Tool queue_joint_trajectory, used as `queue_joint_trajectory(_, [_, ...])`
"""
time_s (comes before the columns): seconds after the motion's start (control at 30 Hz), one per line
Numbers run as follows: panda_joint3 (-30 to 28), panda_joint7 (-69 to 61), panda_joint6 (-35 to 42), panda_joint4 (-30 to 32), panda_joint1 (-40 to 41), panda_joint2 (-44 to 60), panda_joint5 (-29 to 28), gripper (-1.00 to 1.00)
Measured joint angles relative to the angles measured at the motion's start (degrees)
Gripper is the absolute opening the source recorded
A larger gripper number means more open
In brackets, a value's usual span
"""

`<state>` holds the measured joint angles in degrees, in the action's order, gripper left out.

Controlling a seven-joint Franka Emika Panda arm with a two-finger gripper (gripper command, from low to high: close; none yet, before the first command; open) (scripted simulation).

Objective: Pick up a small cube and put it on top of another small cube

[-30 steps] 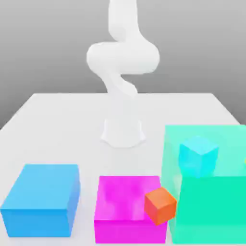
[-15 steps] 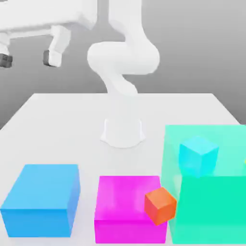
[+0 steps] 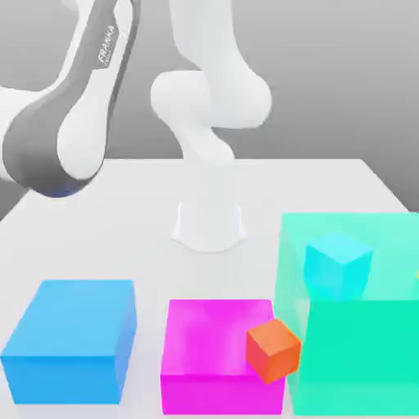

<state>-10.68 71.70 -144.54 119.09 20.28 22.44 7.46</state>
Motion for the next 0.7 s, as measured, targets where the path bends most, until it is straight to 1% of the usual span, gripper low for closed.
queue_joint_trajectory(0.07, [-0.3, 0.9, -0.8, -0.8, 1.4, 4.3, 1.4, 0.0])
queue_joint_trajectory(0.2, [1.2, 0.1, -6.1, -2.7, 3.2, 12.6, 3.6, 0.0])
queue_joint_trajectory(0.23, [1.5, -0.1, -6.9, -3.0, 3.5, 13.7, 3.9, -1.0])
queue_joint_trajectory(0.47, [1.4, -0.1, -6.9, -2.9, 3.4, 13.6, 4.0, -1.0])
queue_joint_trajectory(0.6, [0.1, 1.0, -1.8, -1.8, 1.7, 6.6, 2.1, -1.0])
queue_joint_trajectory(0.63, [0.8, 1.3, -1.4, -2.6, 0.1, 4.9, 1.7, -1.0])
queue_joint_trajectory(0.7, [2.3, 4.2, -0.3, -2.1, -2.7, 1.6, 1.9, -1.0])
